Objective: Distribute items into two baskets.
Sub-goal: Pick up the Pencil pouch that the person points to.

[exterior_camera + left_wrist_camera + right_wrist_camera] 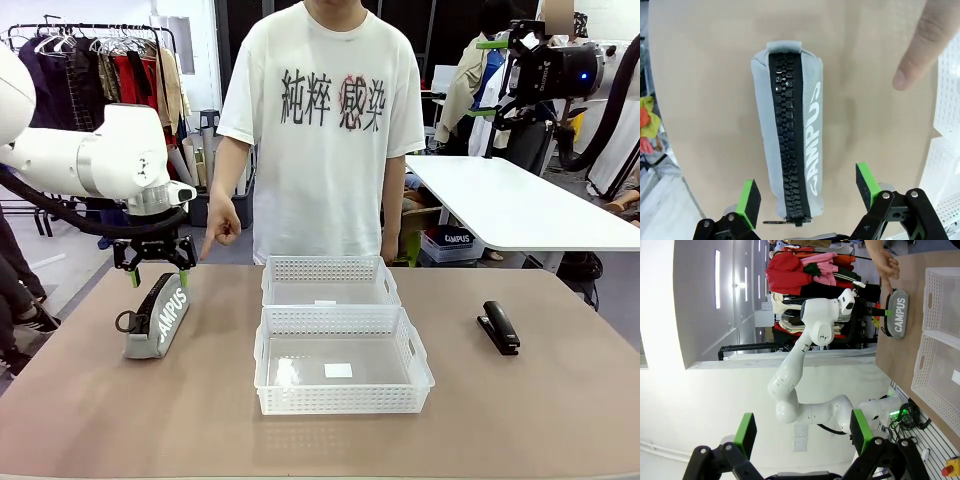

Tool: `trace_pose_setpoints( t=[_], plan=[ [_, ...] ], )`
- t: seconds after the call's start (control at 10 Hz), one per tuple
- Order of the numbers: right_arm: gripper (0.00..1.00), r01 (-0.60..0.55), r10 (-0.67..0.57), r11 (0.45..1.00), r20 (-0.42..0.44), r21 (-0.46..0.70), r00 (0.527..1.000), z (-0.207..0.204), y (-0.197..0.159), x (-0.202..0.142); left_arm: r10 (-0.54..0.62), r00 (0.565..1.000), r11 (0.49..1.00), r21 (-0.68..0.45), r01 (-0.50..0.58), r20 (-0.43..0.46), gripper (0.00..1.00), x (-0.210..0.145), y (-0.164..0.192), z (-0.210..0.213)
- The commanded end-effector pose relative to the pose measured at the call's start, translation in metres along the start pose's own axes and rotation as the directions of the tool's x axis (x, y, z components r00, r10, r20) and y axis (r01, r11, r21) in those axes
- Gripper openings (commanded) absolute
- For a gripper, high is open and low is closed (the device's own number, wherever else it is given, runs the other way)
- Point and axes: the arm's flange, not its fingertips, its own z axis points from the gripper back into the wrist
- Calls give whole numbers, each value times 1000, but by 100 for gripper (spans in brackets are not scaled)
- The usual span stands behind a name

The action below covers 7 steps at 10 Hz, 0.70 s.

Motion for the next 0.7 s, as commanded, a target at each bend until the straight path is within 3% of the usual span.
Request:
trace_pose_setpoints(
  t=[0.0, 0.2, 0.3, 0.6],
  plan=[
    [100, -3, 3, 1000, 0, 1, 1000, 0, 2, -1, 44, 999, 999, 5, -44, -29, 100, 1, 4, -12],
    [100, -3, 3, 1000, 0, 1, 1000, 0, 2, -1, 52, 998, 999, 9, -52, -44, 100, 1, 6, -19],
    [100, -3, 3, 1000, 0, 1, 1000, 0, 2, -1, 41, 998, 999, 23, -40, -52, 90, 2, 10, -22],
    [100, -3, 3, 1000, 0, 1, 1000, 0, 2, -1, 48, 997, 999, 21, -46, -60, 32, 2, 13, -23]
  ],
)
